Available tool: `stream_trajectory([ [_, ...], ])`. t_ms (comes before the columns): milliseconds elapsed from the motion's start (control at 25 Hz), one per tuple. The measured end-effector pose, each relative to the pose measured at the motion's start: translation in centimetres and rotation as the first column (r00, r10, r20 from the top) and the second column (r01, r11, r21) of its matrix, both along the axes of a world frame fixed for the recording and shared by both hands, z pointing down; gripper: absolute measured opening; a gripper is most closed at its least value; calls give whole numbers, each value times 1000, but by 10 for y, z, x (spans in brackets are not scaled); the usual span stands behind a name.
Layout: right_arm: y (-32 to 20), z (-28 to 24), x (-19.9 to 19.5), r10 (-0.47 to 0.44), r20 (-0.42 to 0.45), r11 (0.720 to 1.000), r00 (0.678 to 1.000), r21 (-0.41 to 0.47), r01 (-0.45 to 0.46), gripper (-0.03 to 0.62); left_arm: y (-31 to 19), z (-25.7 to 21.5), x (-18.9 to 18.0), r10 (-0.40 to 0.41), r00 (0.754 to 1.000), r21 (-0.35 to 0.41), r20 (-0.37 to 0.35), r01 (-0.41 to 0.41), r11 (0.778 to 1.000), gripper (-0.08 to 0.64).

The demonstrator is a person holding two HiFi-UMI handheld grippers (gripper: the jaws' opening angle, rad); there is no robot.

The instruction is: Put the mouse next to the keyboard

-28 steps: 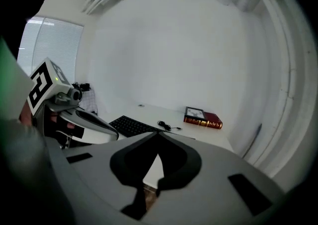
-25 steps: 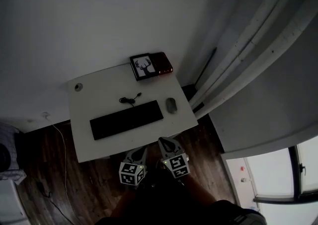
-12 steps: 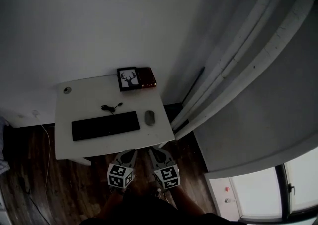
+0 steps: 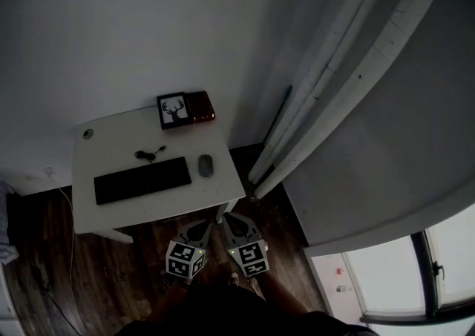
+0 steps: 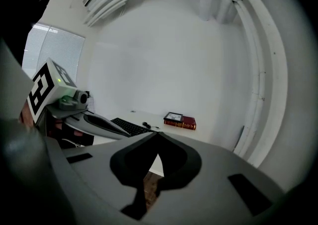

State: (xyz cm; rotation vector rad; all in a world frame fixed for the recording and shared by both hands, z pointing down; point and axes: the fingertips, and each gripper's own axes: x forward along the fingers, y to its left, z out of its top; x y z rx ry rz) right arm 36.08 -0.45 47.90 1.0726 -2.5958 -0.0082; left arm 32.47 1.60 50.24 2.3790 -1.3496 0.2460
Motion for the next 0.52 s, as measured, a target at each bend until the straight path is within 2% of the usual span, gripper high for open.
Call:
stream_trajectory([
  [520, 2, 0, 22, 43, -21, 999, 999, 6, -43, 20, 3, 0, 26, 60, 998, -5, 13, -60, 998, 3],
])
